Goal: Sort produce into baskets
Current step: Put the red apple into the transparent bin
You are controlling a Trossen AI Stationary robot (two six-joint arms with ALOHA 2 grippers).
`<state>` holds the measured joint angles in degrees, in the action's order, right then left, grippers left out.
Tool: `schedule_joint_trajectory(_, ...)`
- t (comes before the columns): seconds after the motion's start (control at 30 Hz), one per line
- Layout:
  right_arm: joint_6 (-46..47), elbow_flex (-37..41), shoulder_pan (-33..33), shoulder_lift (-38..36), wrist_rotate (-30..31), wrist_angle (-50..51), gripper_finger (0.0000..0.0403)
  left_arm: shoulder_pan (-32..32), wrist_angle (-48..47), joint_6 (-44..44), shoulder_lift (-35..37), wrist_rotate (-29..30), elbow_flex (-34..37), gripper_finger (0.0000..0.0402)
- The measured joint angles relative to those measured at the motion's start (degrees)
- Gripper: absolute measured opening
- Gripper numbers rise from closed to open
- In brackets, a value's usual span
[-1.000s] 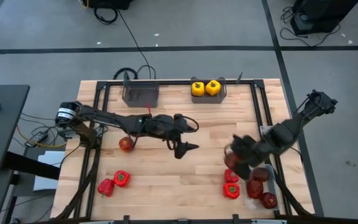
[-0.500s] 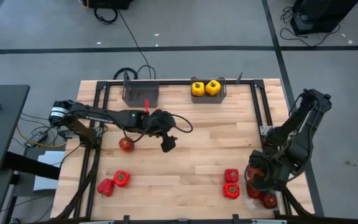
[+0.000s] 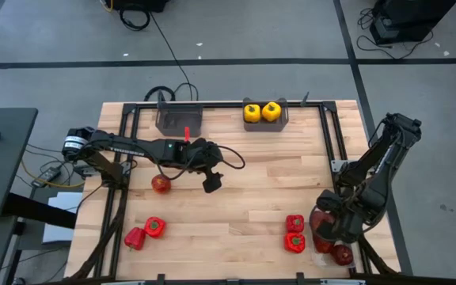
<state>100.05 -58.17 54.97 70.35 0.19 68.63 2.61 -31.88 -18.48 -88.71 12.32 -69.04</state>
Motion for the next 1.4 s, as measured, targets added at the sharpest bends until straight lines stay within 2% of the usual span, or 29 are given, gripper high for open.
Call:
schedule_joint_trajectory(0.13,-0.02,0.00,-0.73,0.00,-2.81,-0.03,0.0373,0.00,-2.88,-1.97,0.00,-0.86,-0.59,0.0335)
schedule_joint_trajectory(0.2,-0.03,-0.30,-1.11,0.00,-2.08,-0.27,0.0376,0.00,-6.44,-3.51,0.00,-1.56,-1.42,0.0335)
schedule_joint_trajectory(0.47,-2.77,-3.63,-3.74,-0.26,17.65,-2.20,0.0369,0.04,-27.51,-9.20,0.61,-2.98,-2.64,0.0335)
schedule_joint_trajectory(0.57,-4.89,-3.72,-5.69,-0.26,23.05,-5.17,0.0368,0.76,-34.27,-10.62,0.95,-3.58,-2.59,0.0335)
schedule_joint_trajectory(0.7,-11.68,-2.53,-8.73,-0.22,28.70,-11.61,0.0368,1.64,-34.75,-12.08,2.92,-3.41,-1.69,0.0337)
schedule_joint_trajectory(0.97,-23.08,0.84,-15.44,-0.17,30.40,-25.37,0.0368,0.98,-37.93,-15.98,10.11,-3.12,1.59,0.0357)
schedule_joint_trajectory(1.17,-29.24,3.22,-18.55,-0.17,30.49,-37.19,0.0368,1.01,-38.56,-21.29,16.79,-4.52,9.48,0.0376)
schedule_joint_trajectory(1.4,-32.10,3.48,-20.75,-0.17,30.88,-37.75,0.0373,1.03,-35.22,-25.16,18.58,-8.21,18.37,0.0398)
